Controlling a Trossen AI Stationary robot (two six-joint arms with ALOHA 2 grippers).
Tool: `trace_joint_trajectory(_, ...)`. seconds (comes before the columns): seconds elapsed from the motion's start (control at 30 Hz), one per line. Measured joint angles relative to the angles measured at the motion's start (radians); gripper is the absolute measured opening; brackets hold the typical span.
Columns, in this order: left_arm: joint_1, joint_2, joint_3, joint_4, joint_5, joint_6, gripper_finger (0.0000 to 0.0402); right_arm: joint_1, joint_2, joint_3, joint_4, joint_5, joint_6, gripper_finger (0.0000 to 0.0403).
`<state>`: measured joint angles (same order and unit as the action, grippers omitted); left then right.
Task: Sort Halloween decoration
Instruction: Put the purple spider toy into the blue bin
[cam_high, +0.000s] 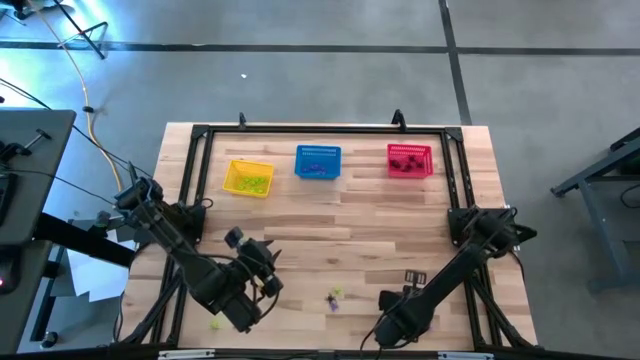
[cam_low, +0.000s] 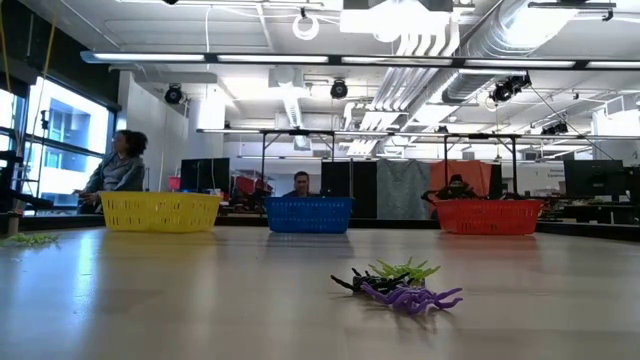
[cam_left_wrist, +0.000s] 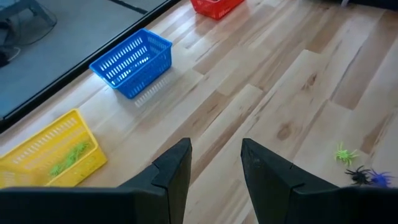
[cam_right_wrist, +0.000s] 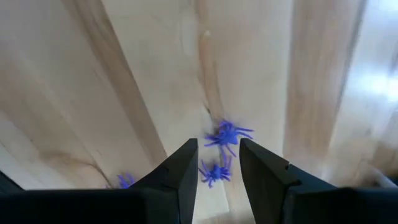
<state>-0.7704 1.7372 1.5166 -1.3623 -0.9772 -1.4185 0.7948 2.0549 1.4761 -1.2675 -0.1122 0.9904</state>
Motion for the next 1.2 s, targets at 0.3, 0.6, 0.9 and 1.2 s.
trace_joint_trajectory(0.3,0.006,0.000,0.000,0.000,0.006,0.000,0.0131,0.004,-0.019,-0.034,0.021,0.029,-0.013,0.0113)
trace_joint_trajectory(0.6,0.006,0.000,0.000,0.000,0.026,0.009,0.0131,0.006,-0.020,-0.132,0.082,-0.021,-0.033,0.0113)
trace_joint_trajectory(0.9,0.006,0.000,0.000,0.001,0.026,0.008,0.0131,0.005,-0.031,-0.211,0.209,-0.053,-0.075,0.0112)
trace_joint_trajectory(1.2,0.006,0.000,0.000,0.004,0.025,0.008,0.0131,0.003,-0.033,-0.226,0.266,-0.062,-0.134,0.0112)
